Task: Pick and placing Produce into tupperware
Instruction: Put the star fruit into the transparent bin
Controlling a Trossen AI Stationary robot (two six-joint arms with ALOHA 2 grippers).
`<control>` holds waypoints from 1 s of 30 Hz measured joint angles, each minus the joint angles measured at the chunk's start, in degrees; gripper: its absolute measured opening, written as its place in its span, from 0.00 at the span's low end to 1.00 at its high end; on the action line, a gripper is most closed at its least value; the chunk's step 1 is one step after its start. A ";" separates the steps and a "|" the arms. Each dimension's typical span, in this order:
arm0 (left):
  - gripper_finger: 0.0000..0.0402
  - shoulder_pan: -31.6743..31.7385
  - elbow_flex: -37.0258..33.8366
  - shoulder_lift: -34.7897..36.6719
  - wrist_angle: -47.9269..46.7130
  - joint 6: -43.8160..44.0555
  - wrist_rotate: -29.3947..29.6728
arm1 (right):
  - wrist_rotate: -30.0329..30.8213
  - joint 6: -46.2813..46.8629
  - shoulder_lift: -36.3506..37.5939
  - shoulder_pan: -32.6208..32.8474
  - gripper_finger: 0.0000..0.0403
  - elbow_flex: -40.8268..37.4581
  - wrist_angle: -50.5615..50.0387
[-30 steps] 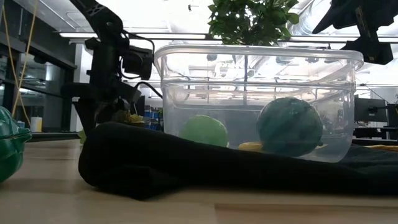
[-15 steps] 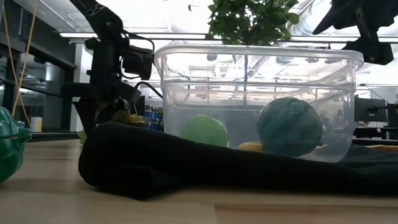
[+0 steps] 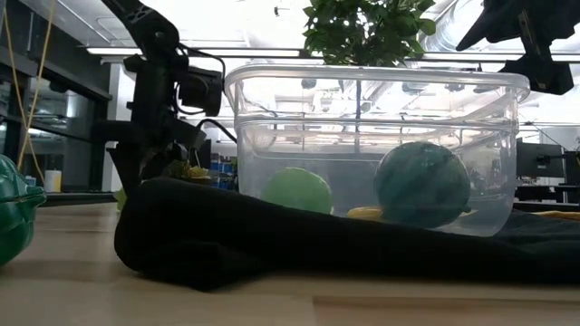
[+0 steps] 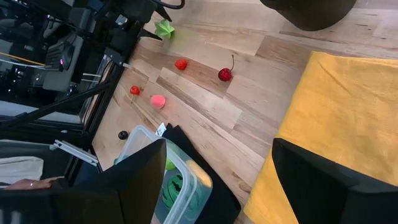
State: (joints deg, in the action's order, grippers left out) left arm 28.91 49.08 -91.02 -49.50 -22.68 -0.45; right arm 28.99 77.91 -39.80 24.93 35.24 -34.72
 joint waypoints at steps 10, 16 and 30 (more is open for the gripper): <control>0.54 0.00 0.00 0.00 0.00 0.35 -0.01 | -0.02 -0.42 0.01 0.00 0.70 0.00 0.00; 0.63 0.00 0.00 0.00 -0.02 0.48 -0.02 | -0.02 -0.44 0.00 0.00 0.70 0.00 0.01; 0.59 0.00 -0.01 0.00 -0.11 0.48 0.00 | -0.02 -0.44 -0.01 0.00 0.70 0.00 0.02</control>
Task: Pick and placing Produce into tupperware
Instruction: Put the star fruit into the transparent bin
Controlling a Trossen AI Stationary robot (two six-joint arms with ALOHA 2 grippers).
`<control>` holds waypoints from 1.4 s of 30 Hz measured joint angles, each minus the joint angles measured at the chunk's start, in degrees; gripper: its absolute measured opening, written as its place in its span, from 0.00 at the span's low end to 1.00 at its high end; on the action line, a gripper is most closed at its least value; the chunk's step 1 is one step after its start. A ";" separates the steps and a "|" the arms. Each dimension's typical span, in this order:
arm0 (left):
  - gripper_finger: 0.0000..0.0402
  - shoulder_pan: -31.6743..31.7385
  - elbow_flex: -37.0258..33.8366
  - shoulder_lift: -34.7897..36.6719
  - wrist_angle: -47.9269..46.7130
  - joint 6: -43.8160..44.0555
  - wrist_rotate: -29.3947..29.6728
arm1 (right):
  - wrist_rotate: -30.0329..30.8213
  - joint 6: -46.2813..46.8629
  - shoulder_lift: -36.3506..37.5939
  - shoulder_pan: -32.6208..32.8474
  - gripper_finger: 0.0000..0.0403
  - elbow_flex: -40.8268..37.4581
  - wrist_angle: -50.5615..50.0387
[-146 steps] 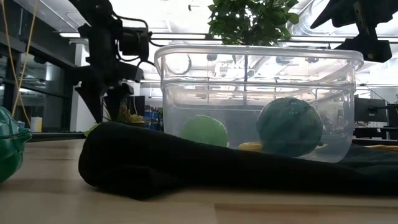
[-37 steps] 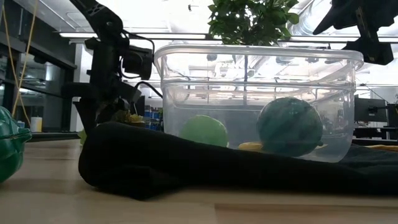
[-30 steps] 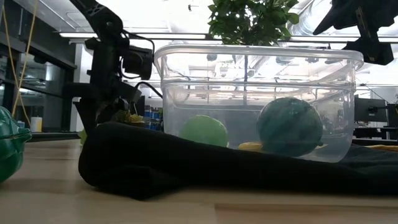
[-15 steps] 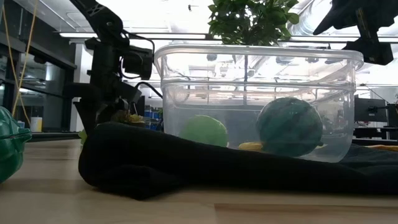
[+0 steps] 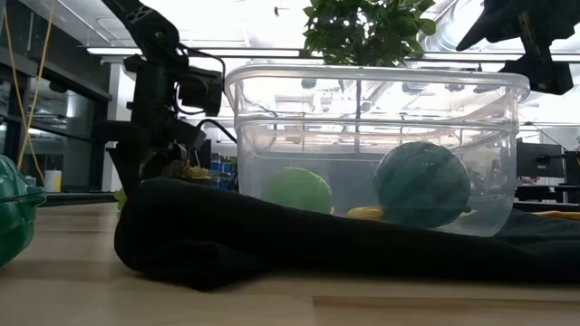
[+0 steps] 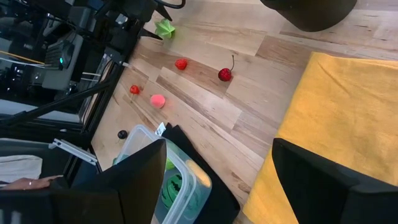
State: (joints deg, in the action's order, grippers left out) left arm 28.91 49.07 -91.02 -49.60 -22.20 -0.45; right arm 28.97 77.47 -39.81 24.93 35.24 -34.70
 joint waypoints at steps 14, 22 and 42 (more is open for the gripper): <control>0.59 0.00 0.01 0.00 0.00 0.00 0.00 | 0.00 0.00 0.02 0.02 0.70 0.00 0.00; 0.58 0.00 0.01 0.00 0.02 0.02 0.00 | 0.00 0.00 0.02 0.01 0.70 0.00 0.00; 0.58 0.00 0.01 0.00 0.07 0.20 0.00 | 0.00 0.00 0.02 0.02 0.70 0.00 0.00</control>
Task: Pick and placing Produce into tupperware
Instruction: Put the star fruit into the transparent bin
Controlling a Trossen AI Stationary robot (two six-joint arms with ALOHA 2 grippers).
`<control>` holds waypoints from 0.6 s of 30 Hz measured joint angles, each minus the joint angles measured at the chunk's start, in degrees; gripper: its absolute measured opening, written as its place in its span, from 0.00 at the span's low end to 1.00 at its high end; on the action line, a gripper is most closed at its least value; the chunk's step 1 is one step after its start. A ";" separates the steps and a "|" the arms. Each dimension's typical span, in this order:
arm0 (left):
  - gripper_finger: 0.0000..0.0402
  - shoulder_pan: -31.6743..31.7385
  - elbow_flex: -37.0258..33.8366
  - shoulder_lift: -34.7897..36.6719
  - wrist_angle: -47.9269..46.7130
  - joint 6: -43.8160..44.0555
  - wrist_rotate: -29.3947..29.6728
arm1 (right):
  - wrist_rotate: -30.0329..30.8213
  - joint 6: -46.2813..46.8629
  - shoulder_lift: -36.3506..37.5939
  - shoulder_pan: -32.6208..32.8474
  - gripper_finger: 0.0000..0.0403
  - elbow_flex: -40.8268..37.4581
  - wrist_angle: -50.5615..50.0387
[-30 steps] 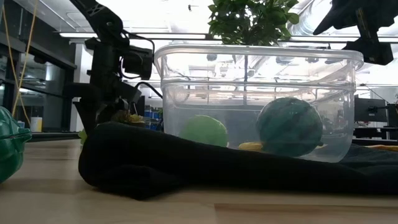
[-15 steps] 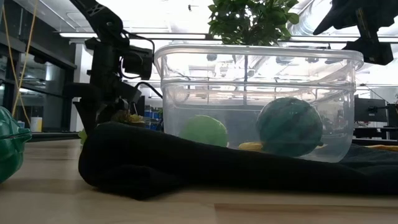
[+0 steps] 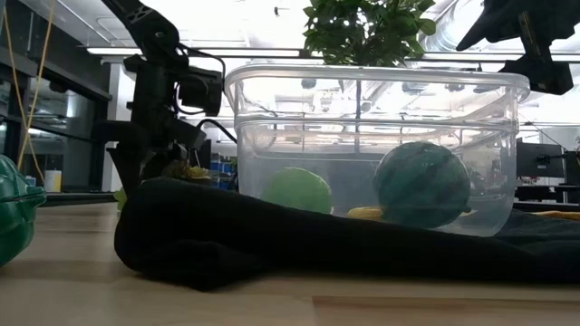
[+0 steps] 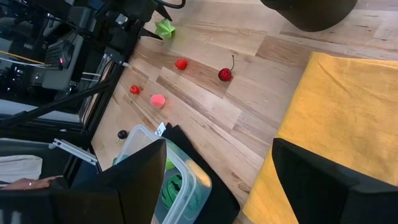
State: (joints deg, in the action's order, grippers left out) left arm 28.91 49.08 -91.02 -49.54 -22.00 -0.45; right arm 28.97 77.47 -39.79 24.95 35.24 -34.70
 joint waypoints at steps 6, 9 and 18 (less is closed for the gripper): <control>0.58 0.00 0.00 0.00 0.00 0.33 0.00 | 0.00 0.00 0.00 -0.01 0.70 0.00 0.00; 0.58 0.00 -0.01 0.00 -0.02 0.83 0.00 | 0.00 -0.02 -0.01 0.00 0.70 0.00 0.00; 0.58 -0.04 0.00 0.00 -0.38 1.07 0.00 | 0.00 -0.03 -0.02 -0.02 0.70 0.00 -0.24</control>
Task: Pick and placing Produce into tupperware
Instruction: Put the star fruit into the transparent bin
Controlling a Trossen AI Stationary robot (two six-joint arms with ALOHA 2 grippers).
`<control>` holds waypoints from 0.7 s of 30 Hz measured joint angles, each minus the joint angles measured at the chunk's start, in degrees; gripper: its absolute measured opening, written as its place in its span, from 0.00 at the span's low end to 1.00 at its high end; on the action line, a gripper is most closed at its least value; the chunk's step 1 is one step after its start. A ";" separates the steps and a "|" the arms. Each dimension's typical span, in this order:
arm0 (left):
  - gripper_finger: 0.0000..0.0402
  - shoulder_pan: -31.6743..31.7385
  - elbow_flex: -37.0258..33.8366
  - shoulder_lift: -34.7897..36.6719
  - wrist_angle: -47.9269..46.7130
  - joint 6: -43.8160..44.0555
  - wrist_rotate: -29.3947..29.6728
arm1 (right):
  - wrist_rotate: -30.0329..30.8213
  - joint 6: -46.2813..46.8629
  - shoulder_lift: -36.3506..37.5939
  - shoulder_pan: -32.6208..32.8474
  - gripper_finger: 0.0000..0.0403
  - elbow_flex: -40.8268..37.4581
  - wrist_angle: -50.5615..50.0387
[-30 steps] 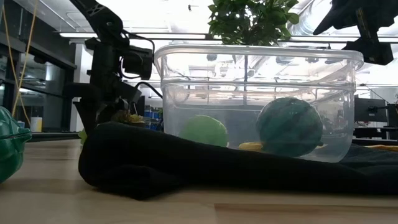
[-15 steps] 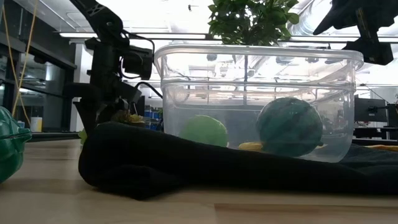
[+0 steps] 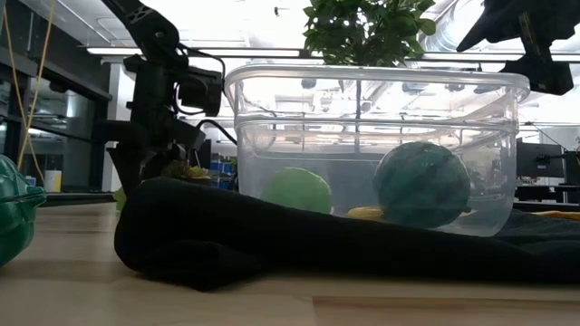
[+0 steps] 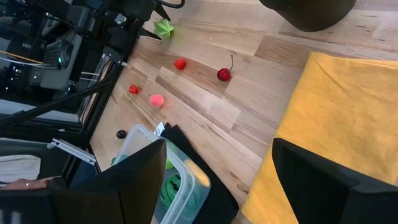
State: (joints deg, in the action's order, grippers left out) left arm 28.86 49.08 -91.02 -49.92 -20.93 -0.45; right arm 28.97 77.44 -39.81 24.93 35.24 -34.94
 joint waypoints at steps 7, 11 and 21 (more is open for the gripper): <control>0.58 0.00 -0.01 0.00 -0.05 0.00 -0.30 | 0.02 0.01 0.01 0.00 0.70 0.00 0.01; 0.58 0.00 0.00 0.00 -0.16 0.00 -0.39 | 0.00 0.01 0.00 0.01 0.70 0.00 0.00; 0.58 0.00 0.00 0.00 -1.30 0.04 -1.59 | 0.02 0.01 0.00 0.00 0.70 0.00 0.00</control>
State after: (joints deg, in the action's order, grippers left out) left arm 28.86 49.08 -91.02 -51.23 -20.88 -2.04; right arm 28.99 77.45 -39.81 24.93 35.24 -34.94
